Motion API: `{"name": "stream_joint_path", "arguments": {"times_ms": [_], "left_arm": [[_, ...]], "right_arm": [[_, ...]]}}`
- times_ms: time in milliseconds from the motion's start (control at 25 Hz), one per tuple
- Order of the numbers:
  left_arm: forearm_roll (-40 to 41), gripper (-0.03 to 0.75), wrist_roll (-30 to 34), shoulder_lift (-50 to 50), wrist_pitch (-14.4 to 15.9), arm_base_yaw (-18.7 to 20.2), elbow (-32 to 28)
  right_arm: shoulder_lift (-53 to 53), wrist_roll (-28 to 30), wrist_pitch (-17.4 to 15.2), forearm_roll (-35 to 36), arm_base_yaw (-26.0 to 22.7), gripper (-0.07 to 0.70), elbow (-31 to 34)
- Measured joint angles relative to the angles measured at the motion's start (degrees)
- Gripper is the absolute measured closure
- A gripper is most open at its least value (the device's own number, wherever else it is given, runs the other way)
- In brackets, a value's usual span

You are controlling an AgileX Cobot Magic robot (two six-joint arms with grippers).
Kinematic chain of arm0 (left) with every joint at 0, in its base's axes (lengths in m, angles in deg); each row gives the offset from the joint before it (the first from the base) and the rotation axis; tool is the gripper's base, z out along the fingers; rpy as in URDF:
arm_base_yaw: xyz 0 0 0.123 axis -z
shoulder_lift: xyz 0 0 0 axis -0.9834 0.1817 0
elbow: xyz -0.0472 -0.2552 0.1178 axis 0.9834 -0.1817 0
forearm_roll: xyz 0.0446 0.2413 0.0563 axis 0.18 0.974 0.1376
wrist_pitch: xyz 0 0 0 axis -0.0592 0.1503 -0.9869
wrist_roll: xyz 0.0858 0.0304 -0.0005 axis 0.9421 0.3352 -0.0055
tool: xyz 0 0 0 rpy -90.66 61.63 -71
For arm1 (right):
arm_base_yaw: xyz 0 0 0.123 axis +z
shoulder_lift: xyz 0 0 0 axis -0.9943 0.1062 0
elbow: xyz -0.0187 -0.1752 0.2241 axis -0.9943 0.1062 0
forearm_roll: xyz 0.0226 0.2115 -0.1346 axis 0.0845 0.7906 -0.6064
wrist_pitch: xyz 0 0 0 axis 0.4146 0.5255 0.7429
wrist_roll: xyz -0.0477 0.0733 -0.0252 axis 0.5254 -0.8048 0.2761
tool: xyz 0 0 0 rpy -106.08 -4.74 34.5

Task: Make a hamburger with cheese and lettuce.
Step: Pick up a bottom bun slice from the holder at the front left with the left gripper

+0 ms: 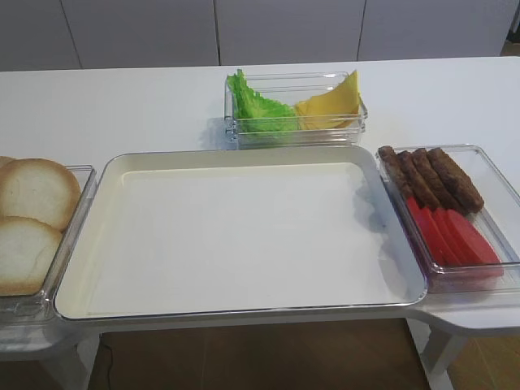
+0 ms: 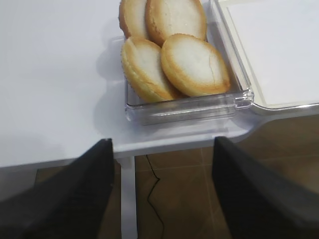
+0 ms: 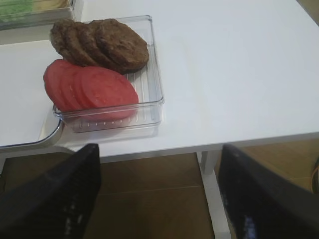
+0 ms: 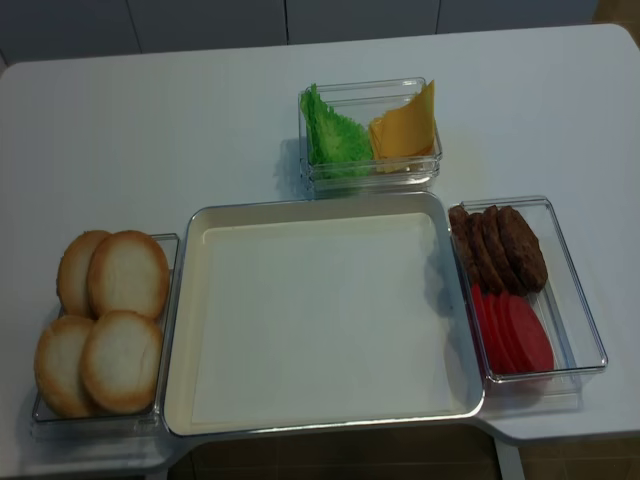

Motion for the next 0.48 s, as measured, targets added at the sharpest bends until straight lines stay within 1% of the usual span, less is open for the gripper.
{"name": "stream_joint_path", "arguments": {"times_ms": [480], "left_arm": [[0.0, 0.254, 0.0, 0.0, 0.0, 0.0, 0.0]], "right_arm": [[0.0, -0.13, 0.0, 0.0, 0.0, 0.073, 0.0]]}}
